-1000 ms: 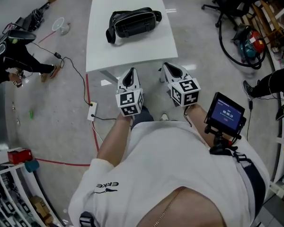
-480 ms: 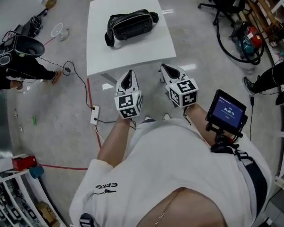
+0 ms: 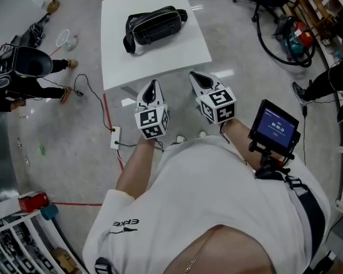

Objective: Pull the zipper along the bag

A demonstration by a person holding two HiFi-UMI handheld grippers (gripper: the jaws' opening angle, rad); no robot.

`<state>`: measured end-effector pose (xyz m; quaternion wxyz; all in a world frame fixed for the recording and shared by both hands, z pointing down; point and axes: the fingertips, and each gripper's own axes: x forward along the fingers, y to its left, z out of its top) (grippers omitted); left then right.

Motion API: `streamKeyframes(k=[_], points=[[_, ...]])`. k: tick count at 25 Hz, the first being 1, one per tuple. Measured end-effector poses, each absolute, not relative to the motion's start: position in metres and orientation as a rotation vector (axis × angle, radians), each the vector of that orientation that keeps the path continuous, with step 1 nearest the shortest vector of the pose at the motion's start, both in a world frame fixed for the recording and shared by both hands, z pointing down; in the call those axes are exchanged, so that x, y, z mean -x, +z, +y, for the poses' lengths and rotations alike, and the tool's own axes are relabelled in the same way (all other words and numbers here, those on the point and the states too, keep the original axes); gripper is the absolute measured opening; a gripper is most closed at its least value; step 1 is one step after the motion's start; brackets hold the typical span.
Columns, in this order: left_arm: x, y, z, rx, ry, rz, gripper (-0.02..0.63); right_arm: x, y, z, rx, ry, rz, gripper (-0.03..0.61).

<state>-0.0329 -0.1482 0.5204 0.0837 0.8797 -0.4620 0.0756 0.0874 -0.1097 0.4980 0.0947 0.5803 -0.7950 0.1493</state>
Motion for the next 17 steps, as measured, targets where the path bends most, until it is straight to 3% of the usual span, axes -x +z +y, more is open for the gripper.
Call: streamKeyframes(k=[17], points=[[0.029,0.508,-0.149,-2.667,0.159,-1.376,0.003,-0.083,0.495,-0.111,-1.715,0.425,-2.354,0.005]])
